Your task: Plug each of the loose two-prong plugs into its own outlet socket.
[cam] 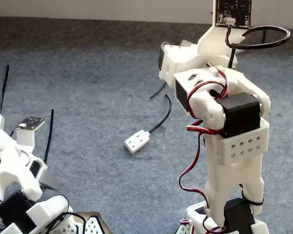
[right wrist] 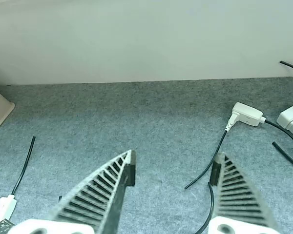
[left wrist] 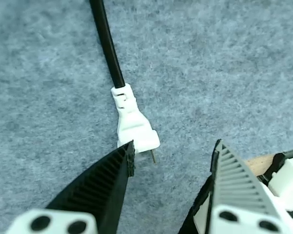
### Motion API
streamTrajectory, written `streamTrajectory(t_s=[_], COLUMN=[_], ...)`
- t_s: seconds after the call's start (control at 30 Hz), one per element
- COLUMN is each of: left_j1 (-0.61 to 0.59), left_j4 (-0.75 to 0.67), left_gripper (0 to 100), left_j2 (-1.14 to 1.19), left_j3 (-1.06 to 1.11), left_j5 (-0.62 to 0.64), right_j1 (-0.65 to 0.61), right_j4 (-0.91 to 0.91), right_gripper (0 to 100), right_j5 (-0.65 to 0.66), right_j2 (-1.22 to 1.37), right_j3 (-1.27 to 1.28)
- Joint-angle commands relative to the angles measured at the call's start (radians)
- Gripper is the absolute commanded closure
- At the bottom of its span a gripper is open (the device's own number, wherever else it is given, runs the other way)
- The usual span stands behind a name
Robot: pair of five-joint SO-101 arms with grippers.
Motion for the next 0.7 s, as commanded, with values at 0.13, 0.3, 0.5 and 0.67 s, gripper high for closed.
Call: streamTrajectory(t_s=[0.13, 0.3, 0.5, 0.67], left_j1=[-0.002, -0.038, -0.053, -0.051], left_j4=[-0.015, -0.084, -0.101, -0.107], left_gripper=[73, 73, 73, 73], left_j2=[-0.015, -0.013, -0.012, -0.012], left_j3=[0.010, 0.012, 0.013, 0.033], left_j5=[0.003, 0.002, 0.002, 0.002], right_j1=[-0.010, -0.010, -0.010, -0.010], right_j4=[-0.019, -0.019, -0.019, -0.019], right_gripper=[74.8, 74.8, 74.8, 74.8], right_j5=[0.012, 0.012, 0.012, 0.012], right_j2=[-0.030, -0.030, -0.030, -0.028], right_j3=[-0.027, -0.027, -0.027, -0.027])
